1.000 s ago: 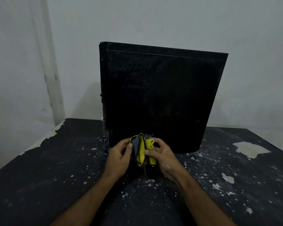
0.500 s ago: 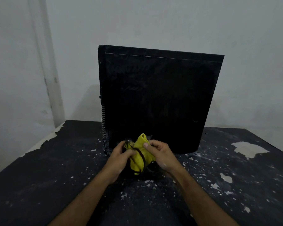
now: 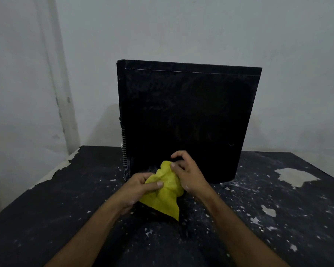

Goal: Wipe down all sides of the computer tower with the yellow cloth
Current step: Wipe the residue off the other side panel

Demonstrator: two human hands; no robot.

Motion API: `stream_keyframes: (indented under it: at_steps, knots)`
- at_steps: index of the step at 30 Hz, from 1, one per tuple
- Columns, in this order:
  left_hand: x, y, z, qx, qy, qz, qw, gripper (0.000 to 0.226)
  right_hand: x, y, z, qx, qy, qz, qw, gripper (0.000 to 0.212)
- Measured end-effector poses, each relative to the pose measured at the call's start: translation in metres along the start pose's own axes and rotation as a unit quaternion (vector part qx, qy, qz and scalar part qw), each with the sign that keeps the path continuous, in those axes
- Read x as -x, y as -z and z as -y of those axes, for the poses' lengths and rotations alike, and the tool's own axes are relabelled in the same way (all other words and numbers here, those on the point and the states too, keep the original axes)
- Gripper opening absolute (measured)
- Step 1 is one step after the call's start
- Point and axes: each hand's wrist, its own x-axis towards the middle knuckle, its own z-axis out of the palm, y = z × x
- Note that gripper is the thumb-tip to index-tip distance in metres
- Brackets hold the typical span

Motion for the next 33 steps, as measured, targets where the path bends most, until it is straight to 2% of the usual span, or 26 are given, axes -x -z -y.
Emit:
stream_keyframes:
  at_steps: [1,3,6,8,10,12,16,19,21,22,24,28,31,33]
  knots:
    - [0.001,-0.001,-0.001,-0.017,-0.025,-0.007,1.000,0.025,0.001,-0.001,-0.004,0.041,0.010,0.008,0.999,0.010]
    - [-0.001,-0.002,0.001,-0.052,-0.084,-0.026,0.995,0.022,0.004,-0.005,-0.004,0.082,-0.015,0.040,0.996,0.019]
    - [-0.006,-0.002,0.009,-0.120,-0.173,-0.083,0.974,0.033,0.014,-0.006,0.007,0.053,-0.060,0.094,0.992,0.029]
    - [-0.006,0.001,0.009,-0.138,-0.185,-0.113,0.966,0.026,0.020,-0.005,0.006,0.073,-0.036,0.142,0.987,0.029]
    - [-0.006,0.003,0.013,-0.099,-0.163,-0.096,0.977,0.025,0.022,-0.005,0.001,0.040,-0.021,0.162,0.986,0.031]
    - [-0.003,0.002,0.016,-0.049,-0.135,-0.091,0.985,0.031,0.020,-0.009,-0.007,-0.007,-0.017,0.135,0.991,0.033]
    - [-0.001,0.002,0.029,0.030,-0.101,-0.192,0.976,0.047,0.016,-0.024,-0.019,0.019,0.028,0.056,0.998,0.024]
    - [0.001,0.010,0.031,0.065,-0.093,-0.249,0.962,0.029,0.011,-0.035,-0.028,0.034,0.071,0.032,0.996,0.021]
    - [0.002,0.022,0.028,0.070,-0.101,-0.294,0.948,0.012,0.009,-0.027,-0.035,0.021,0.064,-0.011,0.998,0.024]
    - [0.003,0.029,0.027,0.067,-0.111,-0.320,0.938,0.012,0.009,-0.019,-0.039,0.014,0.061,-0.038,0.997,0.022]
    - [0.004,0.044,0.025,0.018,-0.137,-0.360,0.923,0.018,0.012,0.000,-0.046,0.018,0.068,-0.095,0.993,0.016]
    - [0.001,0.064,0.020,-0.122,-0.169,-0.370,0.905,0.025,0.018,0.031,-0.062,0.071,0.077,-0.209,0.972,0.011]
    - [-0.008,0.072,0.010,-0.211,-0.207,-0.371,0.880,0.037,0.022,0.041,-0.075,0.118,0.077,-0.250,0.958,0.013]
    - [-0.015,0.073,0.003,-0.244,-0.229,-0.370,0.867,0.033,0.024,0.044,-0.080,0.131,0.073,-0.258,0.955,0.014]
